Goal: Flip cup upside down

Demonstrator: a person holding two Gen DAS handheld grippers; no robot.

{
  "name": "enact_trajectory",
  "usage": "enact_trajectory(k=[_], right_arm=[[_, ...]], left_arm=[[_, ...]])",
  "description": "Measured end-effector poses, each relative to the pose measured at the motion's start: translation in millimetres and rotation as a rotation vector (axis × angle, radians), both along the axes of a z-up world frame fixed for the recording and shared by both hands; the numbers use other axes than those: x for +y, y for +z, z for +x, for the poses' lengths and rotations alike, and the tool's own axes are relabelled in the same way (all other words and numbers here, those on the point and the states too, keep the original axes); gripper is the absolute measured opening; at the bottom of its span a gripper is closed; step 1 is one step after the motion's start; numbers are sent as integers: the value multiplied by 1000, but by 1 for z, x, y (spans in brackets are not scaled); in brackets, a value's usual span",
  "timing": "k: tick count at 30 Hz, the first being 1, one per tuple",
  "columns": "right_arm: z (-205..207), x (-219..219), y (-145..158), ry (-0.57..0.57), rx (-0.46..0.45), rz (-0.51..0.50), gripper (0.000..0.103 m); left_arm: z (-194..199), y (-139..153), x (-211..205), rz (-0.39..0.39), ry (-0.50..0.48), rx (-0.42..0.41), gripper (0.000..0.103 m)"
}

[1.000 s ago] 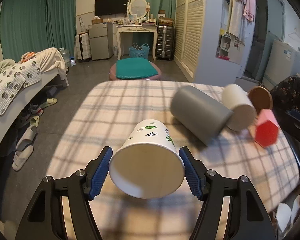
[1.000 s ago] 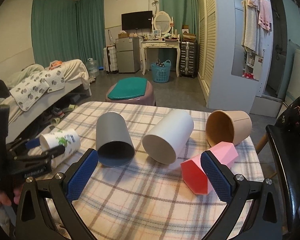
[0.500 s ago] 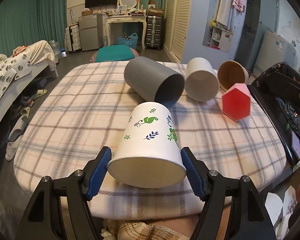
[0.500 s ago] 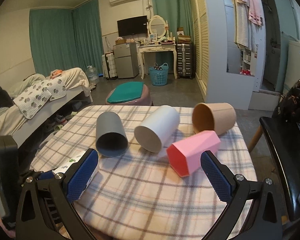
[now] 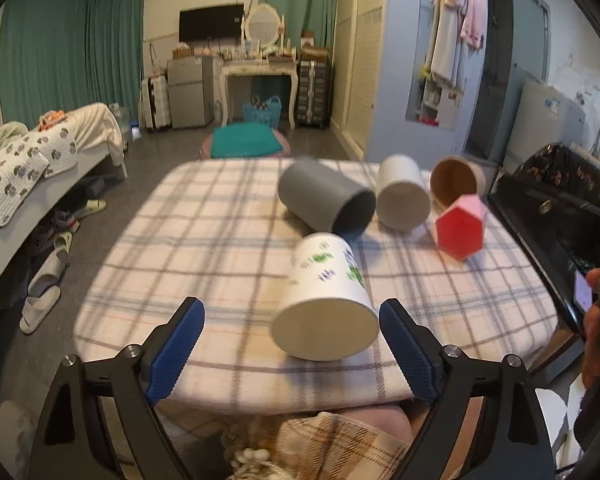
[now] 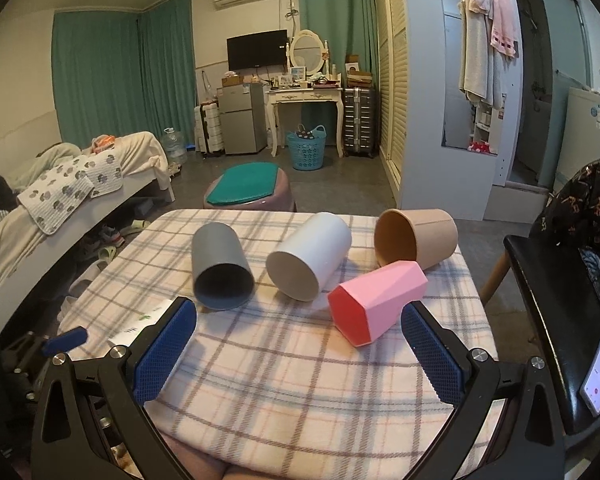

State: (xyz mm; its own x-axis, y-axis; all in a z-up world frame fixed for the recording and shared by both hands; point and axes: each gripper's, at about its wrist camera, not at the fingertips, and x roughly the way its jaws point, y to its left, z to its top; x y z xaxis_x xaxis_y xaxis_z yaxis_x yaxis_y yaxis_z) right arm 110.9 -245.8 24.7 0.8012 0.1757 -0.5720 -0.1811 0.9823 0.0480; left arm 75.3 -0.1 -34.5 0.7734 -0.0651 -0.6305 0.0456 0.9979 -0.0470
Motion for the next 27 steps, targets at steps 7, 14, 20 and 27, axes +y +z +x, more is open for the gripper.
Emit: enact_trajectory(k=[7,14,20,27], right_arm=[[2,39,6,15,66,-56,103],[21,81,-4,70,221,-82,103],[56,109,-21,96,383,-80,103],[102,134,-54,107,592,-61,103]], left_arm=[[-3,17,41,16,53,-67,97],[10,12,84,2,119,-73,98],[28,1,110,-69,129,-37,98],[46,-10,130,-109,144,-16,98]])
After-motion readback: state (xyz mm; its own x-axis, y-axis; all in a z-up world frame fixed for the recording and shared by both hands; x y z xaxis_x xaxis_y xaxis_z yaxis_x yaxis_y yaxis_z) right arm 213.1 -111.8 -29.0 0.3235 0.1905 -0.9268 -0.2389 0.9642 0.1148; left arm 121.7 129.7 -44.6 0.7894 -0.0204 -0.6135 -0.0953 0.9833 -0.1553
